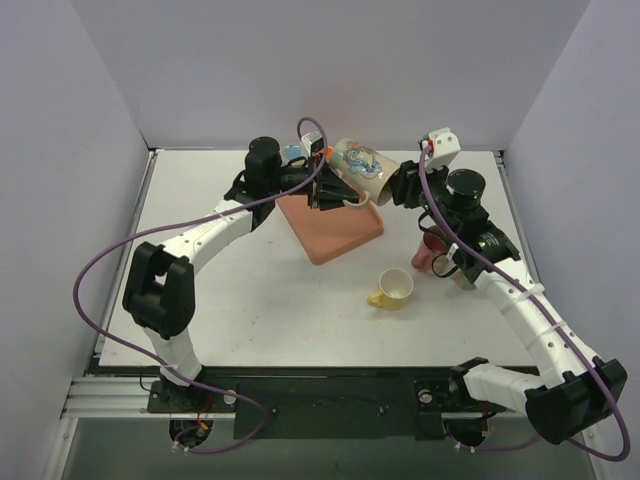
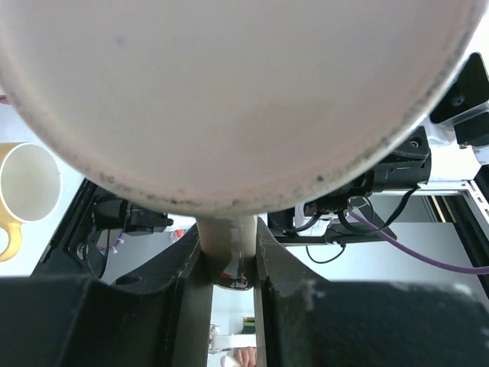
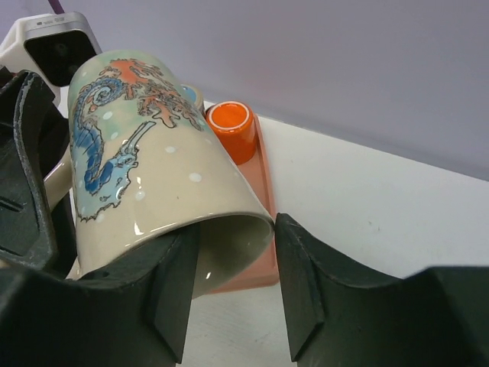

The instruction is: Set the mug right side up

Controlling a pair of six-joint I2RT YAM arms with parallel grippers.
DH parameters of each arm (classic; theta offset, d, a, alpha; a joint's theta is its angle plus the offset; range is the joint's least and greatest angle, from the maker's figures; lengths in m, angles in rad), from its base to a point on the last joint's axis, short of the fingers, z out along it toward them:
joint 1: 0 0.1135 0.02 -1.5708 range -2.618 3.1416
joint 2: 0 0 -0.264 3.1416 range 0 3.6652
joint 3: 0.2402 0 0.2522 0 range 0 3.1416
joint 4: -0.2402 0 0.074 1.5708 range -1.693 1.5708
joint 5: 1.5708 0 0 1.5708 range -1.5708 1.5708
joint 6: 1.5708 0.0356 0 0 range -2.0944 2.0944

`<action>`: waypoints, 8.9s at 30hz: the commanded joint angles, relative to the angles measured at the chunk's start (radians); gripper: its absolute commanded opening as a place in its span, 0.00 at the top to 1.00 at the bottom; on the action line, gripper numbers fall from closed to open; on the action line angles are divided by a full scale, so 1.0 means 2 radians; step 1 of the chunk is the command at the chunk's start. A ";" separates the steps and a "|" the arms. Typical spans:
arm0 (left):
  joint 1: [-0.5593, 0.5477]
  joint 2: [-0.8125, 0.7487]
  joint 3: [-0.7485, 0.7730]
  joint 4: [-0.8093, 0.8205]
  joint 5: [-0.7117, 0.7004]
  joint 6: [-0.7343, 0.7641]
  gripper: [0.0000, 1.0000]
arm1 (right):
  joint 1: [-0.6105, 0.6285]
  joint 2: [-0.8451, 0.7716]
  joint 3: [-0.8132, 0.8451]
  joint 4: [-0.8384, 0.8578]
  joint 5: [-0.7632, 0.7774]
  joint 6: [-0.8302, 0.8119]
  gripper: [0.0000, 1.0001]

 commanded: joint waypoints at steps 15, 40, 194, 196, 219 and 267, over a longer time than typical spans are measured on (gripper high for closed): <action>-0.031 -0.051 0.034 0.131 0.048 -0.008 1.00 | -0.087 -0.005 0.017 0.077 -0.187 0.016 0.50; 0.044 -0.053 -0.025 -0.074 -0.023 0.162 0.52 | -0.064 -0.093 -0.017 -0.136 -0.042 0.101 1.00; 0.151 -0.025 0.126 -0.317 -0.043 0.331 1.00 | 0.106 -0.050 -0.072 -0.002 0.030 -0.048 0.04; 0.139 -0.043 0.109 -0.297 -0.022 0.291 1.00 | 0.106 -0.039 -0.074 0.039 0.030 -0.040 0.05; 0.064 -0.106 0.020 -0.038 0.027 0.048 1.00 | 0.042 0.067 -0.019 0.241 -0.059 0.107 0.43; 0.167 0.053 0.172 -0.384 -0.243 0.844 0.37 | 0.181 0.245 0.096 -0.303 0.148 0.109 1.00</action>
